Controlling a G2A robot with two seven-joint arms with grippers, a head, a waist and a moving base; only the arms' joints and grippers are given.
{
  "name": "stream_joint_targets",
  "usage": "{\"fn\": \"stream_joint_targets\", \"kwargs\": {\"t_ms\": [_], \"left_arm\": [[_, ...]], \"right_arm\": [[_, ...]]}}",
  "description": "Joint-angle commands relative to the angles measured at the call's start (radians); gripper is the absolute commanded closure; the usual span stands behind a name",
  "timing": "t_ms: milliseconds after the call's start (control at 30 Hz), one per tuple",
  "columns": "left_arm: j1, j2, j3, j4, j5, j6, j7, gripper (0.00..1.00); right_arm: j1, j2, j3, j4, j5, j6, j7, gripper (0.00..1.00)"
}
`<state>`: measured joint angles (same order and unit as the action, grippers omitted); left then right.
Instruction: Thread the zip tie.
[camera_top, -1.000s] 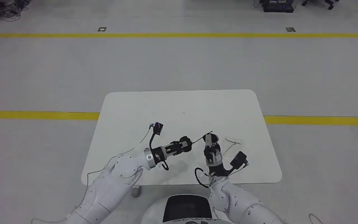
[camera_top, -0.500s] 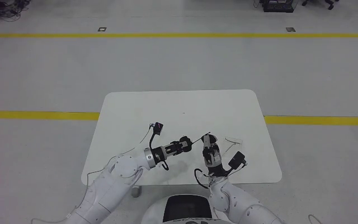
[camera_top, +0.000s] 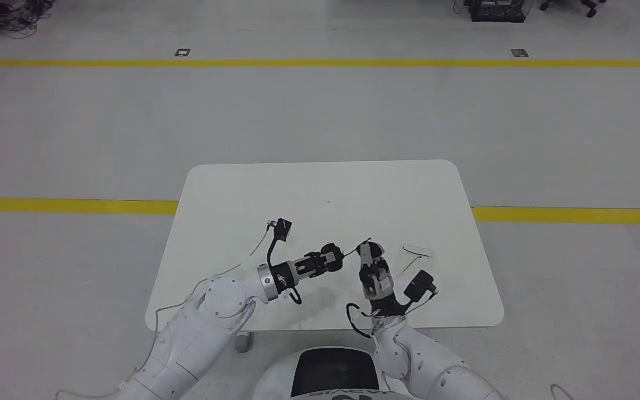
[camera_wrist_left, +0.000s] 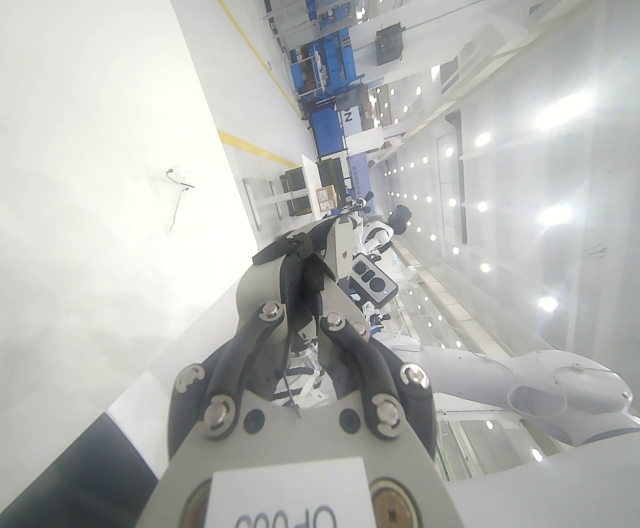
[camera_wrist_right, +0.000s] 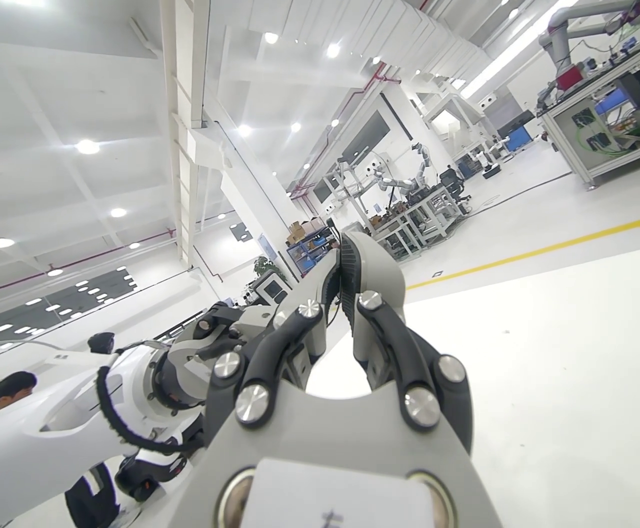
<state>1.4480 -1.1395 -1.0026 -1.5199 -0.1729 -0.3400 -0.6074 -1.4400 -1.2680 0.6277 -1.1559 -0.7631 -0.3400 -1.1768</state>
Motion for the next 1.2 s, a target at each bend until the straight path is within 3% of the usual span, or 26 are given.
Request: {"fn": "stream_joint_targets", "kwargs": {"t_ms": [0,767,833,967,1167], "left_arm": [[0.0,0.0,0.0,0.0,0.0,0.0,0.0,1.0],[0.0,0.0,0.0,0.0,0.0,0.0,0.0,1.0],[0.0,0.0,0.0,0.0,0.0,0.0,0.0,1.0],[0.0,0.0,0.0,0.0,0.0,0.0,0.0,1.0],[0.0,0.0,0.0,0.0,0.0,0.0,0.0,1.0]], "right_arm": [[-0.001,-0.001,-0.001,-0.003,-0.002,0.0,0.0,1.0],[0.008,0.002,-0.039,-0.011,0.032,0.0,0.009,1.0],[0.008,0.003,-0.039,-0.013,0.038,0.0,0.01,0.0],[0.005,0.013,-0.019,-0.012,0.024,0.0,-0.014,0.0],[-0.033,0.056,0.028,-0.027,-0.024,0.0,-0.058,0.0]]}}
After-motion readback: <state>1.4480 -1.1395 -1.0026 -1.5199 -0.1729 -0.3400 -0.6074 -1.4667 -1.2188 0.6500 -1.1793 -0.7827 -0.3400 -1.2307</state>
